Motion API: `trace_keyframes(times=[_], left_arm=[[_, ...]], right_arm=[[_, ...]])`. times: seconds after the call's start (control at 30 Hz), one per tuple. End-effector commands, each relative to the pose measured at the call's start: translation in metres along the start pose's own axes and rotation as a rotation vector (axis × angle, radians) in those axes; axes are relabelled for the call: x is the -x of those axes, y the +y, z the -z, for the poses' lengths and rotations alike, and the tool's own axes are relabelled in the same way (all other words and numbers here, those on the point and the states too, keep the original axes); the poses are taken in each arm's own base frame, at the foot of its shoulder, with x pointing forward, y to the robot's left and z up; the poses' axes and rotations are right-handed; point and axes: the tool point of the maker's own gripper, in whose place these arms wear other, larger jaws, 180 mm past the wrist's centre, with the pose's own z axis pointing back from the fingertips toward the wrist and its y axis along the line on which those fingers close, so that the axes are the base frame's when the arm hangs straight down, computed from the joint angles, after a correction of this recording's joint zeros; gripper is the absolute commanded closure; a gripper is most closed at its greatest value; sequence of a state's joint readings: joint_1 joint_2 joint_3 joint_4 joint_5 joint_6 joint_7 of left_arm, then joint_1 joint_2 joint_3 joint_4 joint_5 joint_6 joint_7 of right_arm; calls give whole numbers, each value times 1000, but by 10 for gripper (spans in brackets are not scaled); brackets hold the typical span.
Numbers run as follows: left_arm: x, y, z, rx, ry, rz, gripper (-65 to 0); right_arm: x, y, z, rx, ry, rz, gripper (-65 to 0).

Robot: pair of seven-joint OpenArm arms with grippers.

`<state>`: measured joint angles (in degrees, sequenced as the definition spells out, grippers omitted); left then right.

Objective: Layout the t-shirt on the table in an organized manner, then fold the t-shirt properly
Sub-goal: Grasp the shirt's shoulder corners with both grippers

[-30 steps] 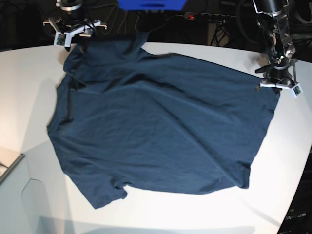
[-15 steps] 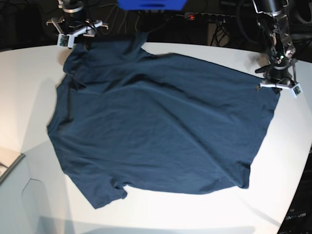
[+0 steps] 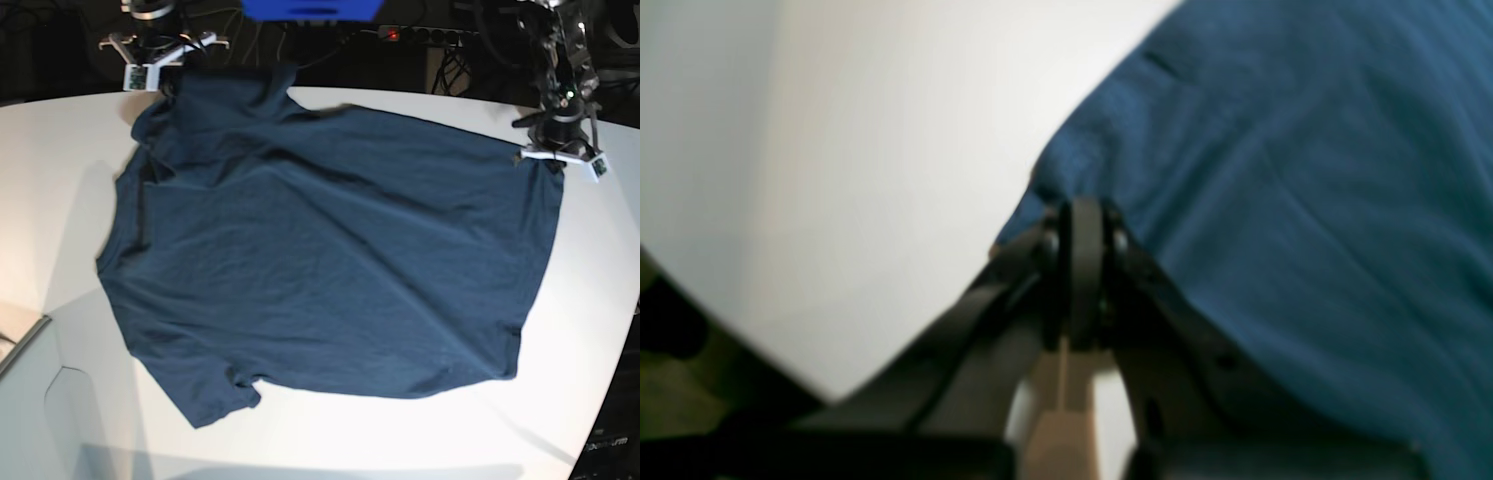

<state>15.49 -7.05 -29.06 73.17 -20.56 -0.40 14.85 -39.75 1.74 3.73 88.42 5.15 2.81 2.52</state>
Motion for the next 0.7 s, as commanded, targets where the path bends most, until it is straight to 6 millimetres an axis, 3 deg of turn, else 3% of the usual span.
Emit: trace_keyframes(times=[0.0,0.3,0.47,0.67], left_arm=[[-14,0,-5,4,-46,14,-1],[-18,-15,-52,46,-106,16,-1],[-19,-13,-68,49,-118,32,-1],[-16,-9,-85,59,-114,14,-1]], right_arm=[[-18,4,-4,-33,-59,-3,0],[-61,-27,-21,23,-173,-2,0],[-65,-31,-35,-29,-207,67,0],[-52,-37,-49,-25,-183,70,0]])
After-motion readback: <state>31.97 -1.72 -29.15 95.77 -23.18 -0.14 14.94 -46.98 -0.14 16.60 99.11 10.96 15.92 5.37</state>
